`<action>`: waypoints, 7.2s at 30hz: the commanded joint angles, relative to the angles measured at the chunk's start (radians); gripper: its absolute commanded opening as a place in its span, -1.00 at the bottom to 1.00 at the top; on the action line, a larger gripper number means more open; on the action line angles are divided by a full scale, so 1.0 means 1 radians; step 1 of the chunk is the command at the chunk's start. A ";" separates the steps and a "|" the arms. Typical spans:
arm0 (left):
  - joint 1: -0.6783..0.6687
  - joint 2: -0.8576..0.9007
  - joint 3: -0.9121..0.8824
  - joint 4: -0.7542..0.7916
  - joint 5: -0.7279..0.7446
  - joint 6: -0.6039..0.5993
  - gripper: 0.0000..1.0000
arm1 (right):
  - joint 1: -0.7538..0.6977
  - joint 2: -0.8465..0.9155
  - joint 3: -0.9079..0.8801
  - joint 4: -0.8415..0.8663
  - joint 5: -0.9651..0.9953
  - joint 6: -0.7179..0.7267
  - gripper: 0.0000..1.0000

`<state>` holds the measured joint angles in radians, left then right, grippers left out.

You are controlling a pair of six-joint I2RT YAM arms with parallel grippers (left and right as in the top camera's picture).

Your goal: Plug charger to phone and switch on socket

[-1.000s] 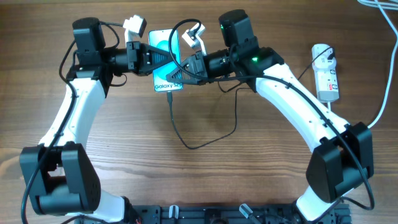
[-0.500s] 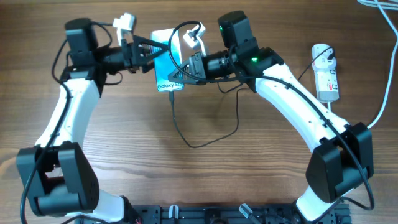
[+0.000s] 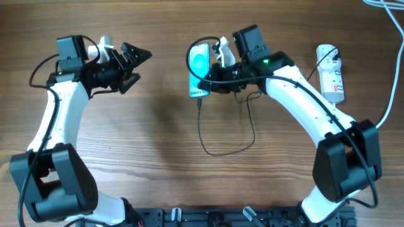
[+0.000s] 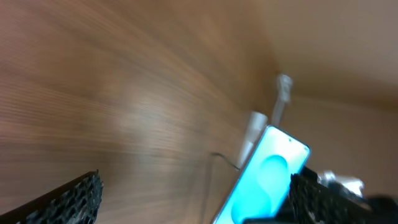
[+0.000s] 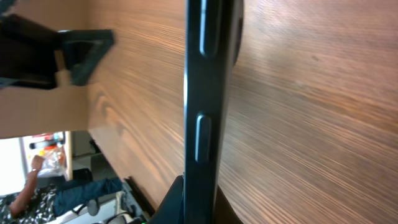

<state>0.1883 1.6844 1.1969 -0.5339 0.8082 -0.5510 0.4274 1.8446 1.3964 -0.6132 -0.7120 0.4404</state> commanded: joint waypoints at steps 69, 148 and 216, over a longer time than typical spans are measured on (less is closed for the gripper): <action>0.006 -0.013 0.000 -0.024 -0.230 0.030 1.00 | -0.255 0.148 0.448 -0.276 0.917 -0.101 0.99; 0.006 -0.013 0.000 -0.024 -0.231 0.030 1.00 | -0.856 0.241 -0.017 0.123 0.650 -0.291 0.99; 0.005 -0.013 0.000 -0.024 -0.231 0.030 1.00 | -0.853 0.030 0.095 -0.325 0.666 -0.310 0.99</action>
<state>0.1883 1.6844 1.1969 -0.5583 0.5877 -0.5358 -0.4278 1.8889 1.4754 -0.9314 -0.0265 0.1509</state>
